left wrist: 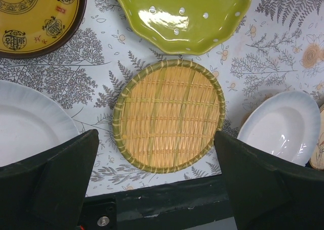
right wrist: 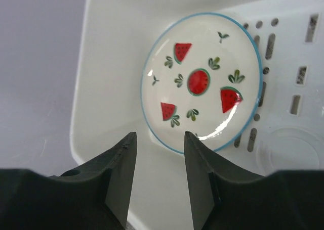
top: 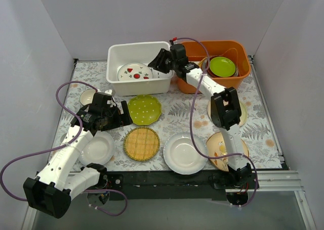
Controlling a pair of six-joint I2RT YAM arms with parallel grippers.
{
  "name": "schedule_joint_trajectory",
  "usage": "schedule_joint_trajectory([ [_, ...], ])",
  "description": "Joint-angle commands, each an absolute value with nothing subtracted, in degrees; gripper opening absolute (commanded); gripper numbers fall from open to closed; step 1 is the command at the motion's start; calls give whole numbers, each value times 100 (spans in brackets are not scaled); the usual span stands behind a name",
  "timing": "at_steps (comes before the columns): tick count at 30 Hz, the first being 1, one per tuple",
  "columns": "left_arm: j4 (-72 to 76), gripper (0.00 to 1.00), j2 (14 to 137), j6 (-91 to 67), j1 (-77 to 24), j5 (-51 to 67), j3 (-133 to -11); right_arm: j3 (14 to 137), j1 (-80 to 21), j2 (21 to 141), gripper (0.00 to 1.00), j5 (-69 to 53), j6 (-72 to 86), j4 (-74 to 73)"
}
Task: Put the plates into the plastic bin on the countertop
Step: Place the plate in the plastic bin, then pick up the plate from the corner of the board.
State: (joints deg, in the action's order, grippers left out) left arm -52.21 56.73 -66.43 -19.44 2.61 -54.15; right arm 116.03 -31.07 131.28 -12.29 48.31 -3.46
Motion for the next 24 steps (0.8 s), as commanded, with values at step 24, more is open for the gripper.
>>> schedule_joint_trajectory([
  [24, -4545, 98, 5467, -7180, -1907, 1318, -5160, 9524, -3103, 9521, 51, -1459, 3797, 9],
])
